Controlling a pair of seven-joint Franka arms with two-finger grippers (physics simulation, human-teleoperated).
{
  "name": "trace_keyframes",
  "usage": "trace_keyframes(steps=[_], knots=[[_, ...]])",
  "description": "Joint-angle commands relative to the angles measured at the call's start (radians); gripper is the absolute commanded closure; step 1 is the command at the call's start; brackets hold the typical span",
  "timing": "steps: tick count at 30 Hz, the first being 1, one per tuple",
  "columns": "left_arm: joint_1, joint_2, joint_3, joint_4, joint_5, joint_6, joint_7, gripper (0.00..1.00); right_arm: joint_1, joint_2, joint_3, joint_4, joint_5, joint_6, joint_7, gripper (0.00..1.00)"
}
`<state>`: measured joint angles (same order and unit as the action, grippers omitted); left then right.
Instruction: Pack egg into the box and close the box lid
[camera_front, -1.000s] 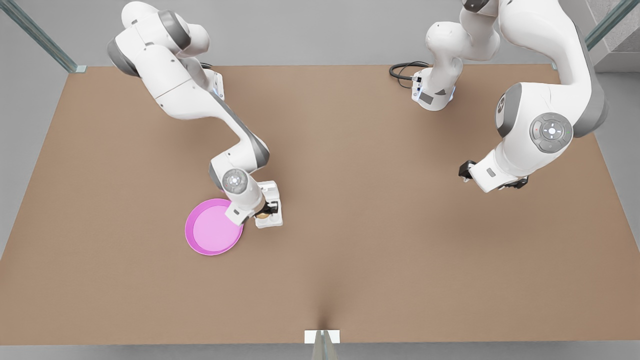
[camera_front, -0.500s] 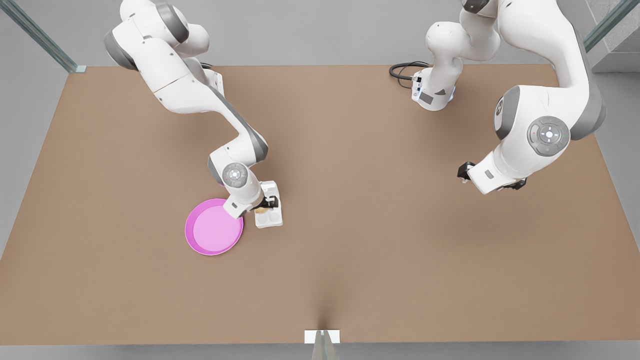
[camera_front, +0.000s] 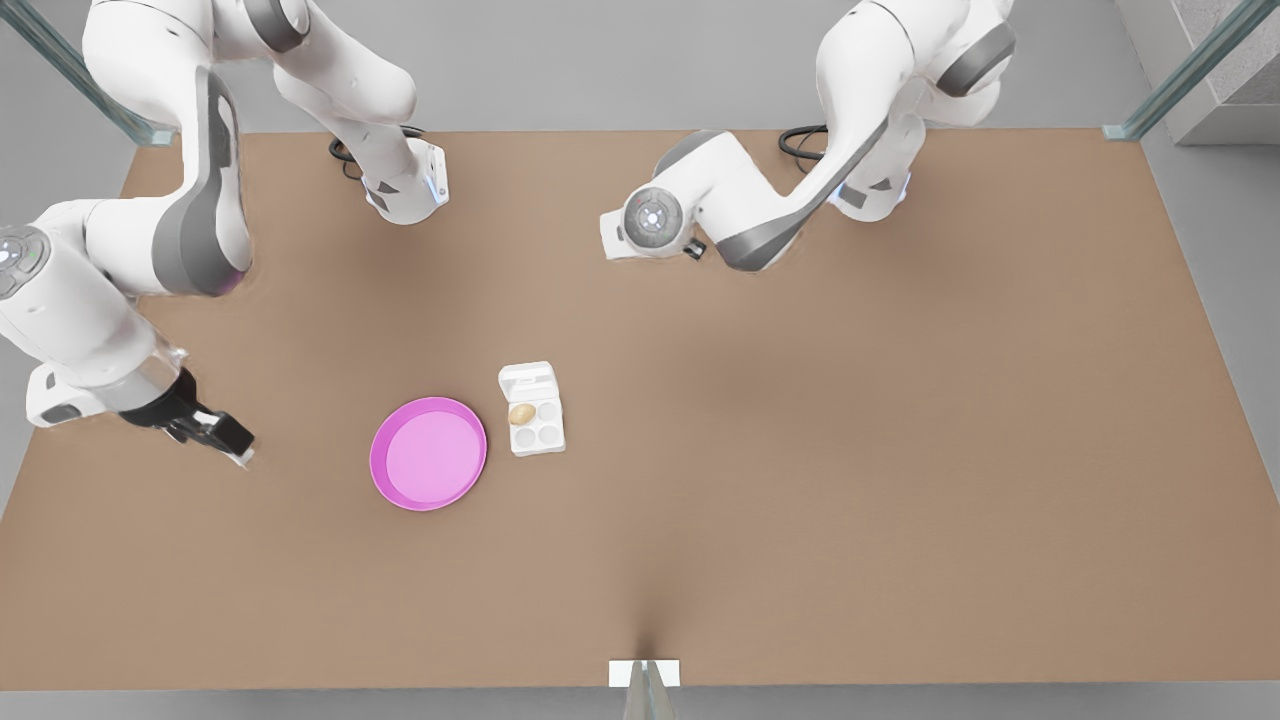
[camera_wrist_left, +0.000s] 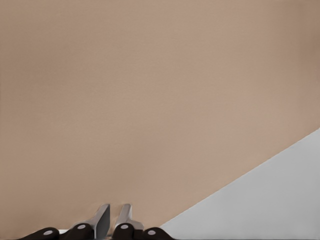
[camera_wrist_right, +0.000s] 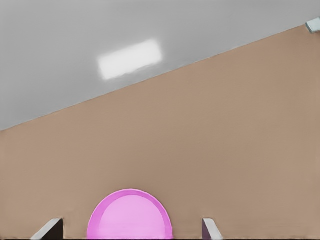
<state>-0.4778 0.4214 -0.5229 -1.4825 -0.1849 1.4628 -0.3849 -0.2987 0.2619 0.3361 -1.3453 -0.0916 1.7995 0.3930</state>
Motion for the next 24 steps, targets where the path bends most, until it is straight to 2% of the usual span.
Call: trace_keyframes(steps=[1,4,5,6,7,9,13,20,24], knots=[[-0.065,0.025,-0.006,-0.001,-0.076,0.252,-1.425,0.79,0.003,-0.018,0.001,0.047,0.038,-0.45,-0.264,0.0],[-0.151,0.175,-0.006,0.013,0.139,0.642,-1.482,0.79,0.072,0.011,0.001,0.077,-0.068,-0.413,-0.258,0.0],[-0.176,0.215,-0.006,0.013,0.193,0.726,-1.474,0.79,0.213,-0.075,-0.167,-0.084,-0.019,-0.301,-0.266,0.0],[-0.194,0.252,-0.006,0.013,0.226,0.795,-1.476,0.79,0.219,-0.115,-0.181,-0.152,0.026,-0.269,-0.266,0.0],[-0.2,0.283,-0.002,0.013,0.264,0.852,-1.476,0.79,0.222,-0.112,-0.178,-0.129,0.023,-0.269,-0.263,0.0],[-0.203,0.389,-0.002,0.136,0.397,0.873,-1.473,0.79,0.216,-0.105,-0.178,-0.081,0.027,-0.298,-0.267,0.0],[-0.251,0.508,-0.002,0.271,0.464,0.926,-1.454,0.79,0.23,-0.104,-0.177,-0.081,0.033,-0.335,-0.266,0.0],[-0.251,0.612,0.004,0.281,0.513,1.016,-1.382,0.79,0.193,-0.099,-0.183,-0.075,0.027,-0.331,-0.269,0.0],[-0.246,0.616,0.021,0.283,0.513,1.018,-1.364,0.79,0.138,-0.098,-0.183,-0.04,0.027,-0.322,-0.273,0.0]])
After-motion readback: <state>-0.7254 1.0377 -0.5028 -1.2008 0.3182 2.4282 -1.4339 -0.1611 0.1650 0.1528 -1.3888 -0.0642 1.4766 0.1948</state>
